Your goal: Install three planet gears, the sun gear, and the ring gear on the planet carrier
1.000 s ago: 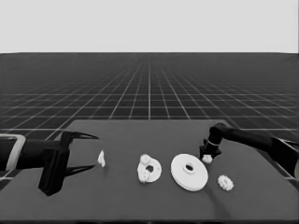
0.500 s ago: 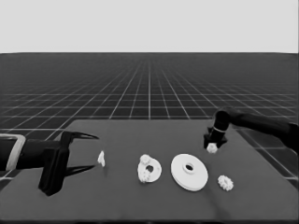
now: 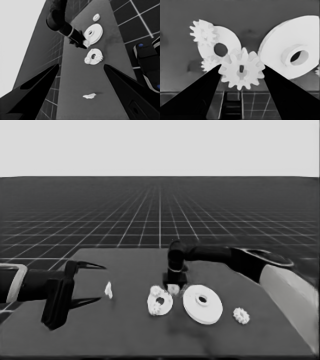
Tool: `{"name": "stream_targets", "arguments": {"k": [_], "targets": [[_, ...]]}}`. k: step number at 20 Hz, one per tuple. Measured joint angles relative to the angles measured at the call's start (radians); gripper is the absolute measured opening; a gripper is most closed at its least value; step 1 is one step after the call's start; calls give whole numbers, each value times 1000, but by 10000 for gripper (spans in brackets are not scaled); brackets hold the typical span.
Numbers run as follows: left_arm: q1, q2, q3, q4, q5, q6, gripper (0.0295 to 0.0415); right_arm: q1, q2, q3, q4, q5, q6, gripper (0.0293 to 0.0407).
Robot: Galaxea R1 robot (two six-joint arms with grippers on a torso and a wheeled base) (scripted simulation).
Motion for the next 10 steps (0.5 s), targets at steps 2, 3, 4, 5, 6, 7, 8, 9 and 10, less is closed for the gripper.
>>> {"name": "stream_targets", "arguments": {"k": [2,3,4,5,6,7,8,9,10], "targets": [[0,0,0,0,0,0,385,0,25,-23,0,-1,3,312],[0,0,0,0,0,0,385,-1,30,-29,0,-1,3,312],[0,0,0,0,0,0,385,-1,33,-32,0,-1,3,312],[0,0,0,0,0,0,385,-61,43,-64,-63,16,-16,312],[0,0,0,0,0,0,385,-104,50,-90,-99,29,-31,312],[0,0,0,0,0,0,385,-127,56,-109,-119,38,-41,312],[0,0,0,0,0,0,385,-140,59,-121,-130,44,-48,312],[0,0,0,0,0,0,385,-146,62,-128,-137,48,-52,312],[0,0,0,0,0,0,385,-150,63,-132,-141,50,-54,312]]}}
